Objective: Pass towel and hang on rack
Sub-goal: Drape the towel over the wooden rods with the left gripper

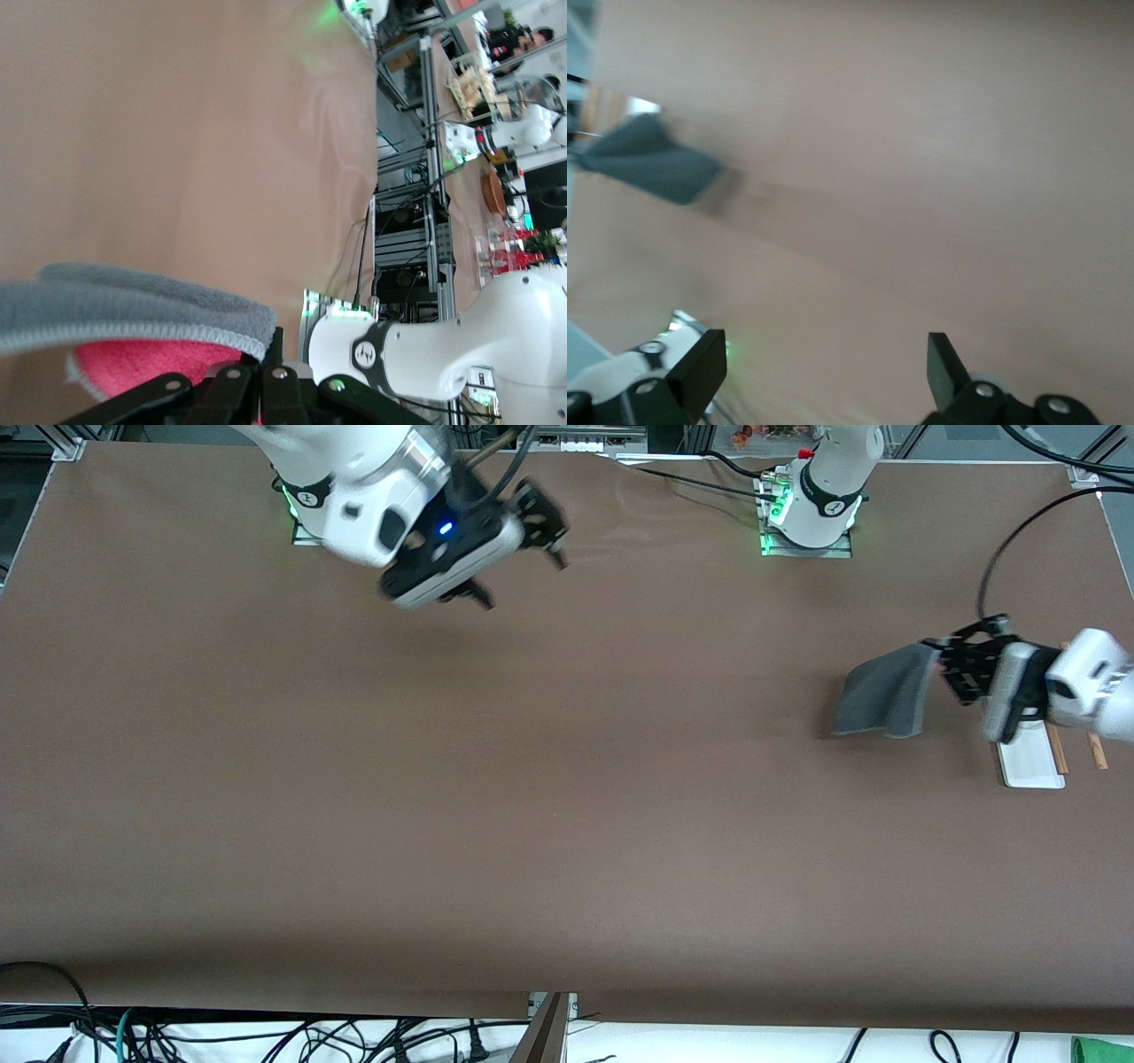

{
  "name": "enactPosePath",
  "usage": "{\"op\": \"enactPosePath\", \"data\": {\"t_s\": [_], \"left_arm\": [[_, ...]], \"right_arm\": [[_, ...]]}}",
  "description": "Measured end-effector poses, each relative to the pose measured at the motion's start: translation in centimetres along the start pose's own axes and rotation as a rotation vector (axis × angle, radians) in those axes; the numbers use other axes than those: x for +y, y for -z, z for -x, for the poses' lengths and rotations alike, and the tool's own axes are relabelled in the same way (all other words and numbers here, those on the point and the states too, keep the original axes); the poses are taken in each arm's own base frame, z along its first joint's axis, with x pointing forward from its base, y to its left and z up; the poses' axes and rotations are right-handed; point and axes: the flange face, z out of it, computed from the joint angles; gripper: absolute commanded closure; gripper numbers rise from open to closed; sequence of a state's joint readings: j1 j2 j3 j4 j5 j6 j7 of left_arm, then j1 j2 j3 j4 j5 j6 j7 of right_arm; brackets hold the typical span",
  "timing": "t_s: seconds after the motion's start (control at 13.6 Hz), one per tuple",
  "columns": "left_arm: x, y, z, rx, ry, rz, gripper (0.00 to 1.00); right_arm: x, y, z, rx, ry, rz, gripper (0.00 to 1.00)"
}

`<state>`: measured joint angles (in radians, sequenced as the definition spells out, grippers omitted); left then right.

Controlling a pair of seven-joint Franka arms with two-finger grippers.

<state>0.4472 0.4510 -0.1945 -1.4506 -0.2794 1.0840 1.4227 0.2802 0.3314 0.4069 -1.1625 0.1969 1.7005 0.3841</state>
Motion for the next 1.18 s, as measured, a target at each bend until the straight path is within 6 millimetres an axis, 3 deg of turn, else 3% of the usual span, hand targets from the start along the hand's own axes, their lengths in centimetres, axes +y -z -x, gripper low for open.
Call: {"op": "enactPosePath", "data": {"t_s": [0.22,0.37,0.52,0.66,0.89,1.03,1.18], "left_arm": [[-0.4,3.4,10.3,0.035,0.131,-0.088,1.0],[0.4,5.9,15.4,0.065,0.196,-0.161,1.0],[0.8,7.6,20.2,0.107,0.256,-0.207,1.0],[0.7,8.6,24.0,0.141,0.303,-0.238,1.0],[0.8,9.9,28.2,0.163,0.369,-0.304,1.0],[1.0,10.2,30.3,0.164,0.405,-0.331,1.0],[0.2,10.3,31.4,0.128,0.397,-0.376,1.0]], "right_arm": [[10.0,-0.1,-2.1,-0.086,-0.028,0.119,0.0],[18.1,0.8,-2.8,-0.144,-0.048,0.177,0.0],[24.6,2.2,-2.6,-0.177,-0.098,0.201,0.0],[28.0,3.6,-2.0,-0.195,-0.133,0.278,0.0],[29.3,5.0,-1.2,-0.21,-0.148,0.417,0.0],[30.6,6.8,-0.5,-0.191,-0.182,0.443,0.0],[33.5,8.5,0.8,-0.171,-0.235,0.444,0.0]]}}
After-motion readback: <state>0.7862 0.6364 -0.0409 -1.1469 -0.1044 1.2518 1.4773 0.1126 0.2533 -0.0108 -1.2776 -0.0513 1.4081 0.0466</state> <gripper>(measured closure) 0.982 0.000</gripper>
